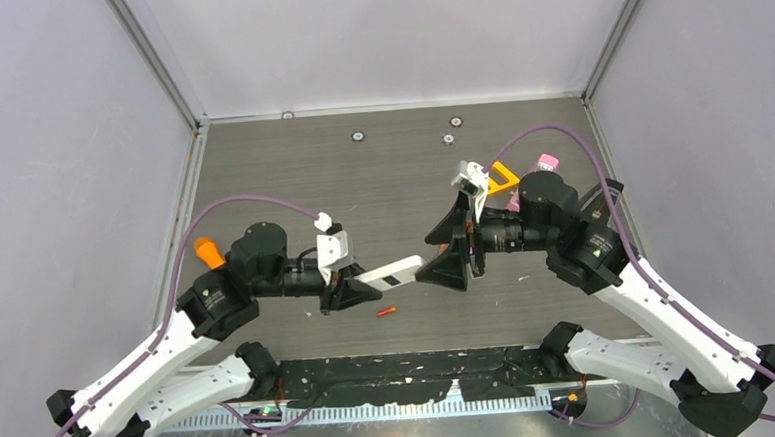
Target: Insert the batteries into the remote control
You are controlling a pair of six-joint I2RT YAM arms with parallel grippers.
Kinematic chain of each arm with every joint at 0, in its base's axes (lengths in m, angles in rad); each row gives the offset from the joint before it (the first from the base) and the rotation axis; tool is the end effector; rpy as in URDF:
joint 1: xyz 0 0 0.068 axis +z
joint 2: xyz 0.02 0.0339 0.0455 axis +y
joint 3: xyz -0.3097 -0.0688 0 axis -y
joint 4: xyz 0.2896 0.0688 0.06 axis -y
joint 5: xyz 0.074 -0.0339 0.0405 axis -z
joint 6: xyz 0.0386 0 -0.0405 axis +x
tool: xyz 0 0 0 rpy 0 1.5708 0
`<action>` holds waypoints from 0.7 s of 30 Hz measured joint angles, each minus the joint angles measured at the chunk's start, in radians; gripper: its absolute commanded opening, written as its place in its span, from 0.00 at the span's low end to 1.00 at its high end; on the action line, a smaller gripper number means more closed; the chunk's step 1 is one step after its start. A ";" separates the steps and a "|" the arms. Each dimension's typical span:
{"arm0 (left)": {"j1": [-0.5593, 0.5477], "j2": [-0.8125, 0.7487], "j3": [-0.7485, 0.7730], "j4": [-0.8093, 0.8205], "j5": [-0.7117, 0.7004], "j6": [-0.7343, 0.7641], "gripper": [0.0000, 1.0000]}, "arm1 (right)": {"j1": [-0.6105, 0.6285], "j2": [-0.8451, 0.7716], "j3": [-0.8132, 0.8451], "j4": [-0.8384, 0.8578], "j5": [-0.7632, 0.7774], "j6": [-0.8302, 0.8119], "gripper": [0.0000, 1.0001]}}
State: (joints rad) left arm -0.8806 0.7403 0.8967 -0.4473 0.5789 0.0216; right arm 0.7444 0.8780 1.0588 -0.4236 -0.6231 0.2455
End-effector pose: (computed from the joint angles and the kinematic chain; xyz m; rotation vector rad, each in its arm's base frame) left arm 0.0919 -0.1445 0.3963 1.2217 1.5444 -1.1165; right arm 0.1308 0.1511 0.4376 -0.9306 1.7185 1.2414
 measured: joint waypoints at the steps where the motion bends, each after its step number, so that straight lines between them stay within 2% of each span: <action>1: 0.000 0.008 0.011 -0.008 0.021 0.000 0.00 | 0.001 0.002 0.000 -0.010 -0.018 -0.019 0.98; 5: 0.001 0.061 0.062 -0.055 0.099 -0.007 0.00 | 0.017 0.021 0.015 -0.035 -0.080 -0.085 0.91; 7: 0.002 0.084 0.071 -0.071 0.122 -0.010 0.00 | 0.028 0.032 0.026 -0.035 -0.097 -0.104 0.83; 9: 0.003 0.098 0.072 -0.082 0.135 -0.011 0.00 | 0.035 0.042 0.034 -0.034 -0.105 -0.116 0.70; 10: 0.004 0.103 0.072 -0.089 0.142 -0.012 0.00 | 0.039 0.049 0.037 -0.034 -0.108 -0.119 0.59; 12: 0.004 0.107 0.074 -0.097 0.147 -0.014 0.00 | 0.042 0.058 0.039 -0.033 -0.114 -0.127 0.48; 15: 0.012 0.114 0.090 -0.122 0.142 -0.022 0.00 | 0.047 0.066 0.043 -0.034 -0.139 -0.134 0.38; 16: 0.012 0.116 0.096 -0.127 0.141 -0.026 0.00 | 0.047 0.066 0.045 -0.033 -0.148 -0.136 0.38; 17: 0.012 0.117 0.101 -0.130 0.141 -0.031 0.00 | 0.048 0.065 0.046 -0.031 -0.156 -0.137 0.43; 18: 0.012 0.117 0.103 -0.132 0.142 -0.036 0.00 | 0.048 0.066 0.048 -0.026 -0.166 -0.135 0.48; 19: 0.012 0.117 0.105 -0.133 0.145 -0.040 0.00 | 0.048 0.066 0.048 -0.022 -0.172 -0.135 0.59; 21: 0.012 0.116 0.106 -0.130 0.151 -0.045 0.00 | 0.048 0.068 0.048 -0.021 -0.180 -0.132 0.67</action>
State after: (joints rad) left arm -0.8688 0.8558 1.0023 -0.5774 0.7300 -0.0235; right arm 0.7929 0.9455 1.1072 -0.4442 -0.8032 0.1139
